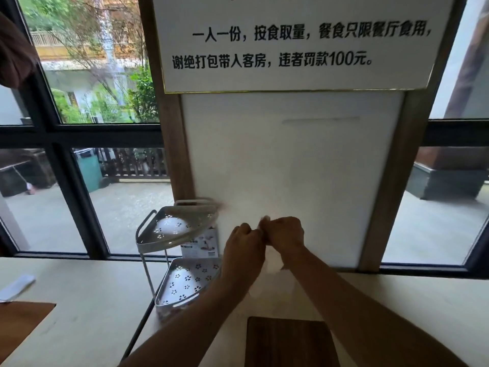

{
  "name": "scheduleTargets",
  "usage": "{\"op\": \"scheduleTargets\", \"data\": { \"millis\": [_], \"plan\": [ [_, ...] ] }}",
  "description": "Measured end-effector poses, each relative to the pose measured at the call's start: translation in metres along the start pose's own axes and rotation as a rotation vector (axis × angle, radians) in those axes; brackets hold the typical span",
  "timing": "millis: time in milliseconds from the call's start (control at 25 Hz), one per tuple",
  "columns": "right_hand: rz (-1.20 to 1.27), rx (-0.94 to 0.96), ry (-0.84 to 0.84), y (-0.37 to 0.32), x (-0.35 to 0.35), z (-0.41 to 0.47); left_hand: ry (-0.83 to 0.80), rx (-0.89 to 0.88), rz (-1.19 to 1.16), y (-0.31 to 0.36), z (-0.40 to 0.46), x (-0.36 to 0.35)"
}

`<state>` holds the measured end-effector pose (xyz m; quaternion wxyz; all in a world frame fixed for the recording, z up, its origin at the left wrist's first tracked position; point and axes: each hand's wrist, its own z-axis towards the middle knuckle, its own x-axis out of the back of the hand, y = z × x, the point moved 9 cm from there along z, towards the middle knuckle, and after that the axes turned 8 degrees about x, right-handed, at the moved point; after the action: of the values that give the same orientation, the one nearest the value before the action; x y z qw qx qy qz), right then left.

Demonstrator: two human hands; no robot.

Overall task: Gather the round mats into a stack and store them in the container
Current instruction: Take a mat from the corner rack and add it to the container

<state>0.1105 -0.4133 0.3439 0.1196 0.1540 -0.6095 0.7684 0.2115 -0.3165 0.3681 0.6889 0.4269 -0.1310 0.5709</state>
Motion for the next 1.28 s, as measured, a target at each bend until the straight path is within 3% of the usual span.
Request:
{"op": "scheduleTargets", "data": {
  "millis": [160,360,760,1280],
  "plan": [
    [-0.027,0.246,-0.079,0.01,0.033,-0.006,-0.164,0.167,-0.357,-0.01,-0.016,-0.027],
    [-0.329,0.508,-0.243,0.008,0.05,-0.012,-0.148,0.167,-0.281,-0.016,-0.003,-0.034],
    [-0.458,0.578,-0.354,0.029,0.074,-0.005,-0.435,-0.037,-0.113,0.014,-0.006,-0.069],
    [-0.238,0.484,-0.323,0.084,0.069,0.022,-0.415,-0.019,0.03,0.0,0.017,-0.086]
  ]
}}
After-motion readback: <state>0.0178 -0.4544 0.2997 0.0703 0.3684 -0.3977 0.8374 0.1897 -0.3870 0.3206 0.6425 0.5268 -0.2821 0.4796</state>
